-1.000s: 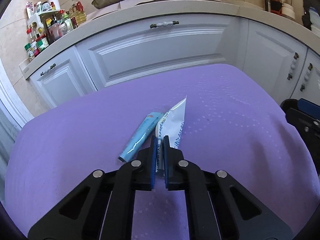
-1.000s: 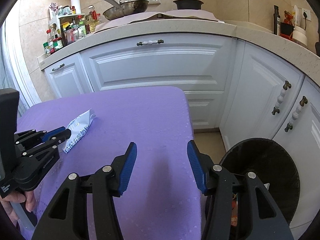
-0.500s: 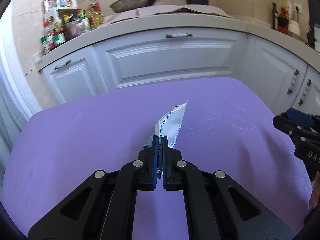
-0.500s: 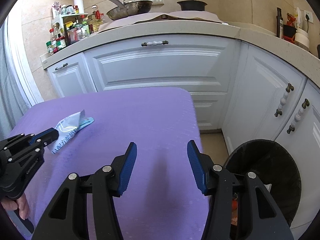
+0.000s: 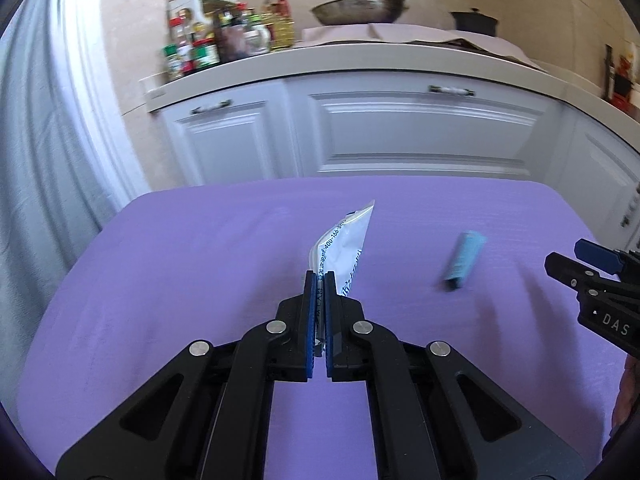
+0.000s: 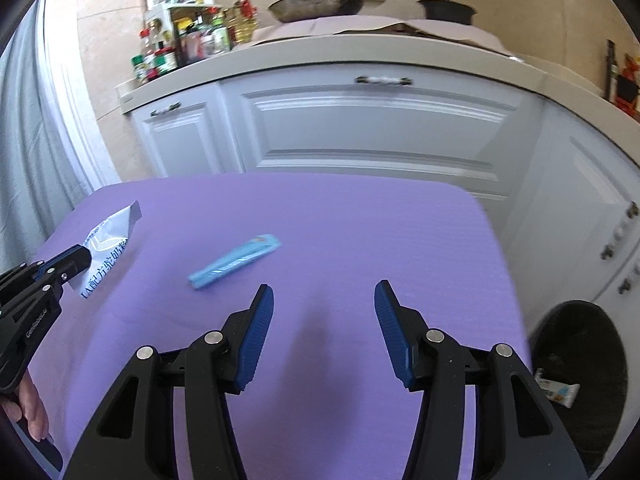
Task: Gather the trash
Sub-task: 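Close the right tool on the light-blue tube while the left tool holds the white tube, then carry the white and light-blue tubes over the bin with both tools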
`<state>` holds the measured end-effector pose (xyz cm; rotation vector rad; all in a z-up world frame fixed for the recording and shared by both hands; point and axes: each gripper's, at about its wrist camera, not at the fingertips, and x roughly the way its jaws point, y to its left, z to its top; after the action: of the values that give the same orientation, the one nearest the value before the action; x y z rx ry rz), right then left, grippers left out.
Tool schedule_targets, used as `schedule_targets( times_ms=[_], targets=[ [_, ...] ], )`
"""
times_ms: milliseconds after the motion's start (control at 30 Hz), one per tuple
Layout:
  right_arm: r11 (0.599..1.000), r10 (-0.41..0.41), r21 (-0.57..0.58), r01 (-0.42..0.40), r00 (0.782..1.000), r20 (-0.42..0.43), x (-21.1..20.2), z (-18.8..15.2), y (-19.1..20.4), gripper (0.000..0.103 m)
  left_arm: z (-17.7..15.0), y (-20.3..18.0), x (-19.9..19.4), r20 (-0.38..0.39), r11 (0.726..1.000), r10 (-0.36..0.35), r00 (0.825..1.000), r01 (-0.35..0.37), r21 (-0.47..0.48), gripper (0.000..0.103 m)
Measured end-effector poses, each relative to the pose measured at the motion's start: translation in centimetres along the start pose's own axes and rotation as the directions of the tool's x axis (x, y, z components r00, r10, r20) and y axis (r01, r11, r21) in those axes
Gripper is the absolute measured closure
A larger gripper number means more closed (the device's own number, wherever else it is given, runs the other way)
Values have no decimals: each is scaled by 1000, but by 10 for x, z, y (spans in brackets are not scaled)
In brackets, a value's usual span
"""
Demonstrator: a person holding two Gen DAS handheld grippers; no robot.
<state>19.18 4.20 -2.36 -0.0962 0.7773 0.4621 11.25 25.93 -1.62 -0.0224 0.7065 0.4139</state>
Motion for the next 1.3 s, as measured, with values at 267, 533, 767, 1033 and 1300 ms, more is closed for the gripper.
schedule_targets(
  times_ms=[267,533,767,1033,1300],
  targets=[
    [1000,15,-26,-16,999,-39,31,15,52,44,-6,57,6,-7,996,72,997,-72,-53,99],
    [997,-61,-42,57,992,-108,69,25,77,40,-12,97,14,-23,990,88,996,-90,-106,99],
    [995,-103,-27,100,984,-148,73,18,64,43,-13,97,14,-12,992,52,999,-53,-113,99],
    [999,-53,-20,50,987,-149,66,10,58,89,-12,80,13,-8,995,25,1000,-26,-93,99],
    [1000,-10,-2,9,994,-110,46,4,48,94,-11,46,0,3,998,-14,1000,14,-65,99]
  ],
)
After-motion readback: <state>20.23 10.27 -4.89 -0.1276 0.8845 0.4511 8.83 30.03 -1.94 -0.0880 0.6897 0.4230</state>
